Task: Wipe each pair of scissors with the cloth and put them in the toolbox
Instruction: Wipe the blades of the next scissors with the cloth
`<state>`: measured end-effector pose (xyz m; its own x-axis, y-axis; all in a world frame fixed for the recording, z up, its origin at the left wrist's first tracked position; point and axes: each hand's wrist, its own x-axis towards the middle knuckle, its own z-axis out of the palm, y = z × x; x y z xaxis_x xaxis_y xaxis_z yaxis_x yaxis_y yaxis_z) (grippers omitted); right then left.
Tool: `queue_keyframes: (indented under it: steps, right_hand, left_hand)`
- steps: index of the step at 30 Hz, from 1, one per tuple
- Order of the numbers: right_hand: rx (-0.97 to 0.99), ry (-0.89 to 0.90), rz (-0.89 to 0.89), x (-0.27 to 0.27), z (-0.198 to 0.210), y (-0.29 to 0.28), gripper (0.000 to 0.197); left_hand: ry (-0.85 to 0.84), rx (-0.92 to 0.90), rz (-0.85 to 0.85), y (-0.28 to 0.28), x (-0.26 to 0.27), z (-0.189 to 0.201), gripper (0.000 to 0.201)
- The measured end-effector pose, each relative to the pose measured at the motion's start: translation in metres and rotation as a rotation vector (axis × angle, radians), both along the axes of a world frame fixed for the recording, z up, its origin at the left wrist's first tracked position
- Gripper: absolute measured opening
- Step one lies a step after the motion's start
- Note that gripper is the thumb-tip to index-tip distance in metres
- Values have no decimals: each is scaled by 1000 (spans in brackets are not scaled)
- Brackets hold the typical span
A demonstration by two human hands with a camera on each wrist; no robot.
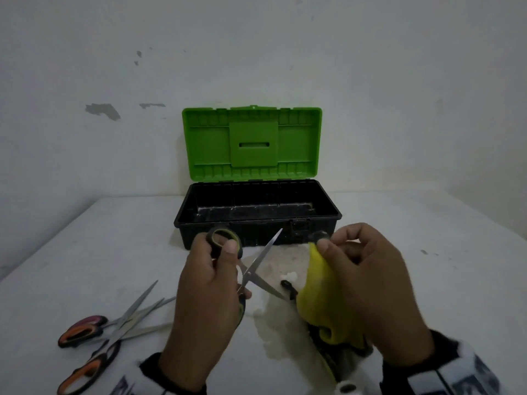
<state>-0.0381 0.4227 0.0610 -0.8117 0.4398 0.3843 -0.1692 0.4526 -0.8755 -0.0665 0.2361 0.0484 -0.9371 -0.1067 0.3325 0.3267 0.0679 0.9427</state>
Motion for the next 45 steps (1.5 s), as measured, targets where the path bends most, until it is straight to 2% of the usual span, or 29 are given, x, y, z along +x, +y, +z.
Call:
queue_keyframes:
  steps: [3,5,8,11,13,15,18,20,24,26,29,31,35,38,42,43,45]
  right_hand:
    - [6,-139,94,2,-8,-14,8]
    - [-64,-215,182,4,-9,-22,7]
    - [-185,-314,300,7,-5,-31,25]
    - [-351,-389,394,8,-3,-34,43]
    - [-431,-379,413,7,-4,-35,56]
    - [-498,-389,427,6,-4,-34,52]
    - [-617,-418,500,7,-6,-29,37]
    - [-609,-411,494,6,-9,-24,25]
    - [-487,-358,395,4,-6,-15,17]
    - [-421,-287,334,6,-4,-11,14]
    - [-284,-168,290,12,-3,-13,11]
    - [-215,-107,282,15,-5,-19,12]
    - [-146,-1,235,20,-12,-33,11]
    - [-181,85,186,22,-17,-38,13]
    - [-212,106,200,25,-19,-43,12]
    - [-238,113,213,26,-16,-43,7]
    - [-283,109,270,31,-10,-39,18]
  left_hand:
    - [248,-231,25,1,1,-3,17]
    - [385,-383,34,1,1,-8,19]
    - [516,-631,-26,-1,1,-10,20]
    - [458,-822,-159,-1,6,-6,20]
    - [420,-808,-133,-3,5,-6,30]
    - [417,-847,-140,-4,4,-7,34]
    - [415,-973,-225,-3,12,3,30]
    - [379,-950,-246,-4,11,9,33]
    - [506,-913,-204,-13,11,8,36]
    - [394,-765,-122,-19,14,12,42]
    - [60,-610,-25,-17,20,19,58]
    - [-119,-581,-58,-11,22,21,72]
    - [-267,-548,-117,-8,25,20,74]
    - [-290,-534,-112,-8,26,20,68]
    - [-235,-542,-78,-6,30,23,49]
    - [-214,-528,-70,-6,30,25,50]
    - [-178,-515,-47,-9,30,28,54]
